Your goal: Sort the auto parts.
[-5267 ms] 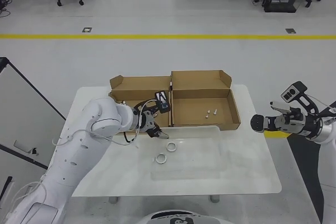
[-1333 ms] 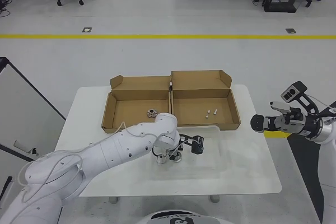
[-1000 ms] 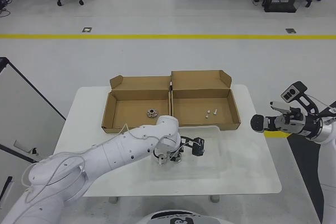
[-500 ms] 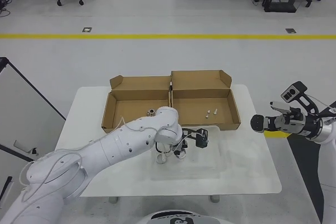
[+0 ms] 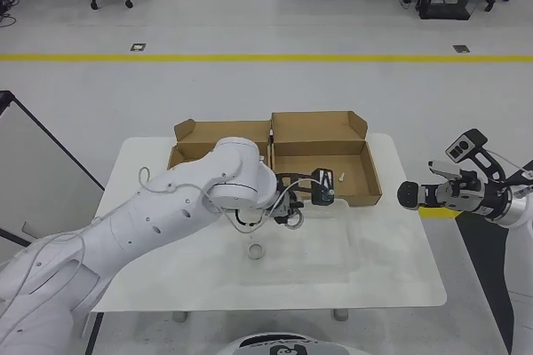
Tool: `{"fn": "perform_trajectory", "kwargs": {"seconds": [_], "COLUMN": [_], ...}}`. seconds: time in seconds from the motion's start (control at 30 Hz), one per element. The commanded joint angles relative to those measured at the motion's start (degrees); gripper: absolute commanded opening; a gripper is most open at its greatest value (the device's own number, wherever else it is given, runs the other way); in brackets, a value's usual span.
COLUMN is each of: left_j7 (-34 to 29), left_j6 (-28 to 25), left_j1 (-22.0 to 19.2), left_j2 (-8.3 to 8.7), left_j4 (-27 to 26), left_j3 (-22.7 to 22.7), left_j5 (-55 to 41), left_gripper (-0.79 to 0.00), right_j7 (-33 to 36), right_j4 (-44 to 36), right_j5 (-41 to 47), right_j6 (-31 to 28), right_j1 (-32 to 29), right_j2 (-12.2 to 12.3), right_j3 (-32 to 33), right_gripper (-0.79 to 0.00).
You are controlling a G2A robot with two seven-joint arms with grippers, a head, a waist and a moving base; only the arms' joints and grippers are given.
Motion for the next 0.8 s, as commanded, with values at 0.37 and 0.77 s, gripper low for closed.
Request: {"fn": "perform_trajectory", "kwargs": {"seconds": [0.37,0.77], "left_j7": [3.3,16.0], "left_j6": [1.4,-0.1], "left_j1": [0.7,10.5], "left_j2": [0.28,4.80], "left_j4": [0.8,4.5], "left_j3": [-1.4,-18.9], "left_j5": [-1.2,-17.2], "left_gripper": [-0.785,-0.785], "right_j7": [0.0,0.0], "right_j4": [0.0,0.0], "right_j5": [0.0,0.0], "right_j6": [0.0,0.0], "right_j1": [0.0,0.0], "right_j2": [0.0,0.0], "right_j3": [0.0,0.0], "right_gripper": [0.000,0.000]}}
